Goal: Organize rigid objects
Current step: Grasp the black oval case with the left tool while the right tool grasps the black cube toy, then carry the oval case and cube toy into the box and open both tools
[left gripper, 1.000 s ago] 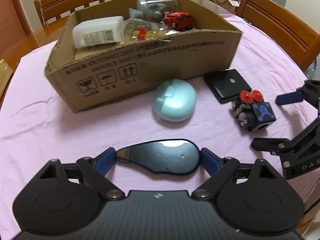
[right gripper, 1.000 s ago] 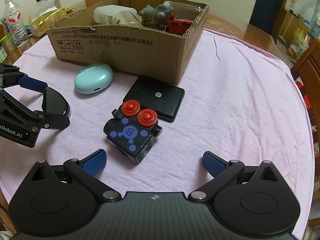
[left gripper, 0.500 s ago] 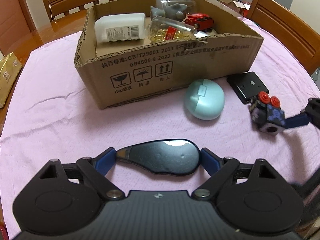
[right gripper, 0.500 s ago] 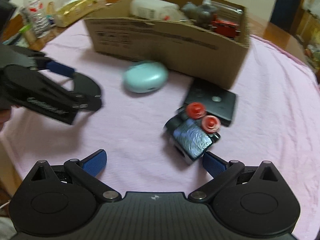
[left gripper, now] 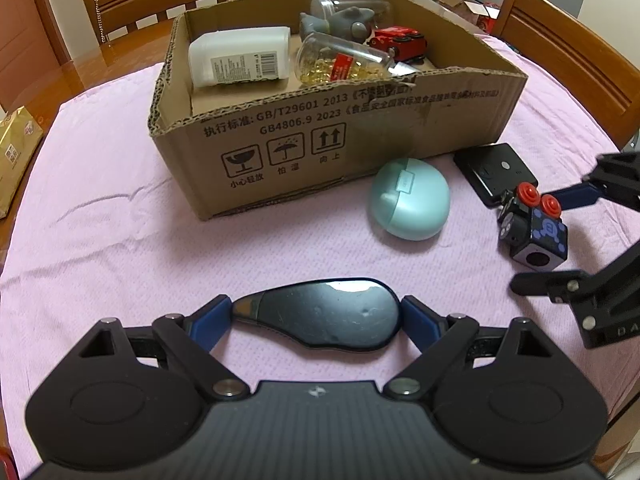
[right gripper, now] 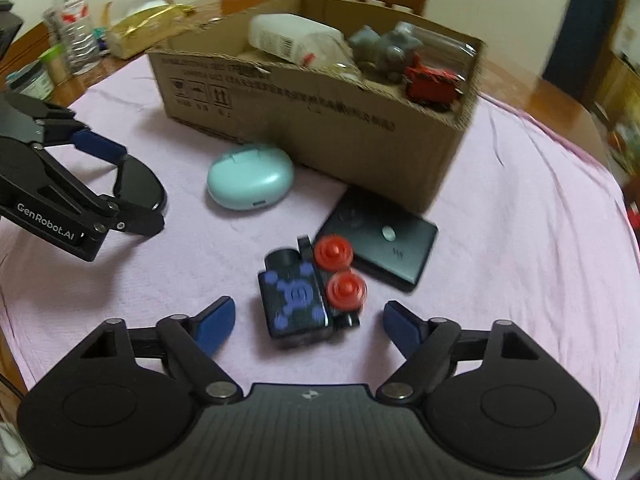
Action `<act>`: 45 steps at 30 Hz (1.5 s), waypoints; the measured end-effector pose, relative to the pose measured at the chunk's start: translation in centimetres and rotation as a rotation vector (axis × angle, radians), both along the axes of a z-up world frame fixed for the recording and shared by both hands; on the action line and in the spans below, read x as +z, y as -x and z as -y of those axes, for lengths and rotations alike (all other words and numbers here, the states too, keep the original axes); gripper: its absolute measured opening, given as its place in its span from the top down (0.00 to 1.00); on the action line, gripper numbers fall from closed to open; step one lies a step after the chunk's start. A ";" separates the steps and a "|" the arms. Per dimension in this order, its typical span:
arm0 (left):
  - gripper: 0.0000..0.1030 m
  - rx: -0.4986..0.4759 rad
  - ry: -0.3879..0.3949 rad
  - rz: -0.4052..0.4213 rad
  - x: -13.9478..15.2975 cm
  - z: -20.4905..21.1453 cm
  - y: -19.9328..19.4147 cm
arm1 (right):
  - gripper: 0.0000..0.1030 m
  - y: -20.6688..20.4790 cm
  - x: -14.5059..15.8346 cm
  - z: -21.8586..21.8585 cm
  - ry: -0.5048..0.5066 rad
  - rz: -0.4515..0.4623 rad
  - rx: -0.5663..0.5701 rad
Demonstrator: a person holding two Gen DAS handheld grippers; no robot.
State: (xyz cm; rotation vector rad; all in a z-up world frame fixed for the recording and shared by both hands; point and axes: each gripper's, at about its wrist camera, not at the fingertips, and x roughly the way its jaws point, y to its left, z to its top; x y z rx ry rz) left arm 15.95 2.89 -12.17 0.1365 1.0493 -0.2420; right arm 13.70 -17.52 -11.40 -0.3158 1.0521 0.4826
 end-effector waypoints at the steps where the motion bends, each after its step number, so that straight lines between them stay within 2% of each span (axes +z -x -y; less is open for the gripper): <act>1: 0.13 0.001 0.000 -0.001 0.0 0.0 0.0 | 0.23 -0.2 0.0 0.0 -0.003 0.002 0.019; 3: 0.13 0.005 -0.002 -0.003 0.0 0.0 0.0 | 0.27 -0.7 0.1 -0.1 -0.006 0.001 0.050; 8: 0.13 0.008 -0.006 -0.010 0.1 0.2 0.0 | 0.47 -1.4 0.3 -0.6 -0.001 -0.002 0.095; 19: 0.13 -0.063 -0.019 -0.021 1.8 1.1 0.5 | 0.47 -1.0 1.6 -0.5 0.019 -0.024 0.103; 29: 0.13 -0.140 -0.025 0.011 6.7 1.7 1.2 | 0.47 -1.9 6.5 0.1 -0.016 0.026 0.109; 37: 0.13 -0.143 -0.014 0.089 10.4 1.6 0.1 | 0.47 -6.1 10.4 -0.4 -0.037 0.138 0.104; 41: 0.13 -0.126 -0.022 0.131 11.8 1.5 -1.1 | 0.47 -9.1 10.5 -0.9 -0.026 0.174 0.089; 45: 0.13 -0.113 -0.035 0.159 12.5 1.3 -2.4 | 0.44 -11.7 9.4 -1.3 -0.008 0.172 0.064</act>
